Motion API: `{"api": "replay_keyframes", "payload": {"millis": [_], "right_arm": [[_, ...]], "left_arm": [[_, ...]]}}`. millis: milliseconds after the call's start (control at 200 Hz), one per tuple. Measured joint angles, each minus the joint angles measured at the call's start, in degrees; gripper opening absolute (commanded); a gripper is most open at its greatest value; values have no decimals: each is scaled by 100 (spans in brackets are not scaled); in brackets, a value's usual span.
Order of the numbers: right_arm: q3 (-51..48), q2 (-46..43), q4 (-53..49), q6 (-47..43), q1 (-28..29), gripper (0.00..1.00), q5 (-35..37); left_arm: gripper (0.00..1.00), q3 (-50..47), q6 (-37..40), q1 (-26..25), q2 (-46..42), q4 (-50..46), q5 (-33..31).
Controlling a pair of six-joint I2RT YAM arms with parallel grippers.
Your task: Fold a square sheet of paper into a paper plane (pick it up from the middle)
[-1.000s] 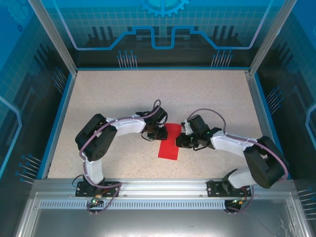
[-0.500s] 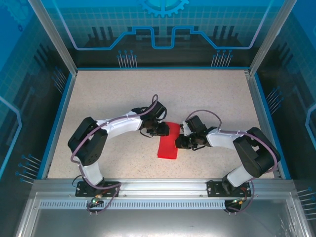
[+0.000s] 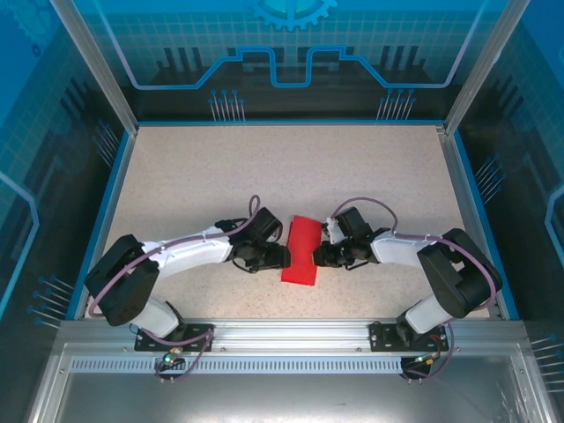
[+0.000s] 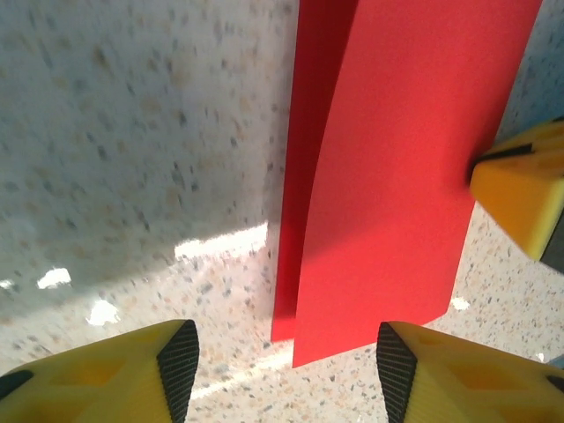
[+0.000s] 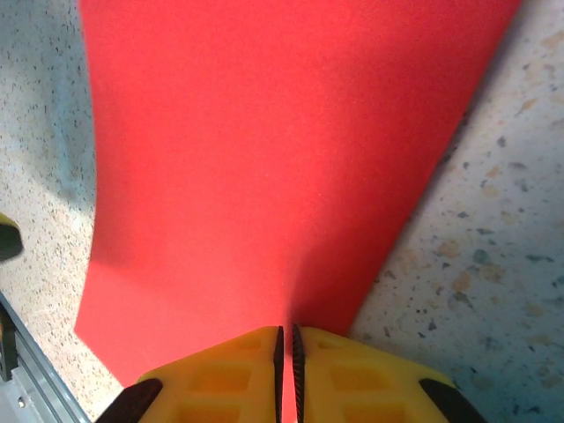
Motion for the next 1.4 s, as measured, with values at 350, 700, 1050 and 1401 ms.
{"api": "replay_keyframes", "payload": {"millis": [350,700,1050,1401], "right_arm": [[-15,0,26,-63,-20,14,-39],[-31,2,33,-107,-44,14,-66],[-31,9,59,-109,-44,14,-70],[-31,20,118,-105,-44,14,-157]], "left_arm": [[54,-595,-1121,-496,-28,942,-90],[29,-675,-1453,-586,-203,1110,-286],[13,-566,-1333,-586,-284,962,-330],[1,-391,-1161,-586,-284,730,-345]]}}
